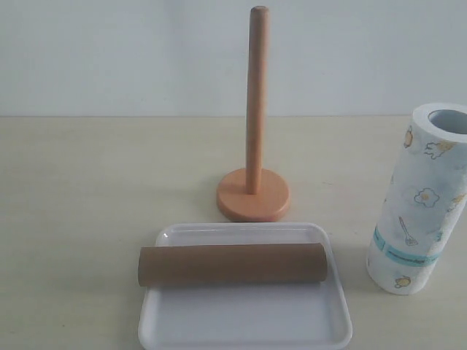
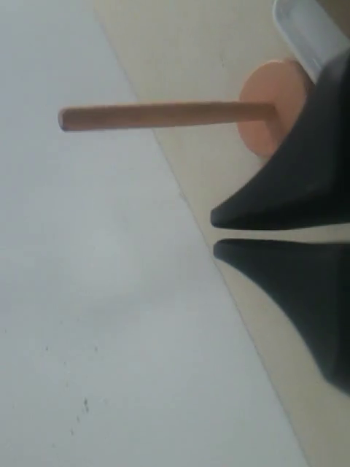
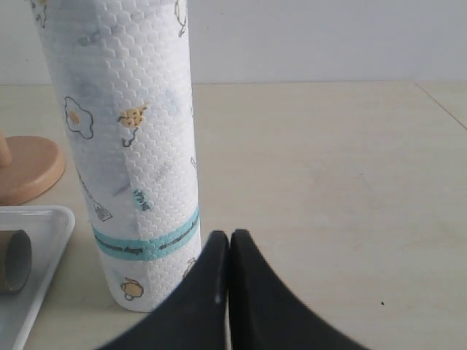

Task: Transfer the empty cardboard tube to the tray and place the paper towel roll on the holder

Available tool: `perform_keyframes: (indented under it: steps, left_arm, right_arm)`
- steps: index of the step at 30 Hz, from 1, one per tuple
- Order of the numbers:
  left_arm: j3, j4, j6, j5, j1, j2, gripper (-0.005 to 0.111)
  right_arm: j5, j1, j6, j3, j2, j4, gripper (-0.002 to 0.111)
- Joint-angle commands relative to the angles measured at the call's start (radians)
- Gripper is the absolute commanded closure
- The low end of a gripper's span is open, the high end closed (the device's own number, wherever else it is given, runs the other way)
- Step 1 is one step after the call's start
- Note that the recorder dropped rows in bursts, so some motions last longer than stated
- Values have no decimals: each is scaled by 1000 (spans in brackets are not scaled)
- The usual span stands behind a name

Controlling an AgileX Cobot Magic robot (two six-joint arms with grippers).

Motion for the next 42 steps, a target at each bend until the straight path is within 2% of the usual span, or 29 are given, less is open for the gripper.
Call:
perform_keyframes:
  steps: [1,4,6,11,14,16,18,21,28,34,42]
  left_arm:
    - [264,-20,-76,-132,100,-242,103]
    - [417,-20,-101,-150,163,-404,103]
    - [490,-20,-117,-150,182,-508,103]
    - [603,-20,-188,-110,230,-708,103]
    - [659,-20,-197,-85,276,-743,103]
    - [659,-20,-197,-66,308,-743,103]
    - [659,-20,-198,51,336,-743,103]
    - [659,-18,-198,147,358,-743,103]
    - [659,-18,-183,150,394,-743,103]
    - [659,-18,-24,150,394,-743,103]
    - [659,-28,-60,148,394,-743,103]
  right_arm:
    - [-9,2,-5,-1,-4,3,108]
    - [-9,2,-5,-1,-4,3,108]
    - [-9,2,-5,-1,-4,3,108]
    - [-9,2,-5,-1,-4,3,108]
    - [-9,2,-5,-1,-4,3,108]
    - [-9,2,-5,-1,-4,3,108]
    - [-9,2,-5,-1,-4,3,108]
    - [-9,2,-5,-1,-4,3,108]
    - [-9,2,-5,-1,-4,3,108]
    - [-4,2,-5,-1,-4,3,108]
    - [-4,2,-5,-1,-4,3,108]
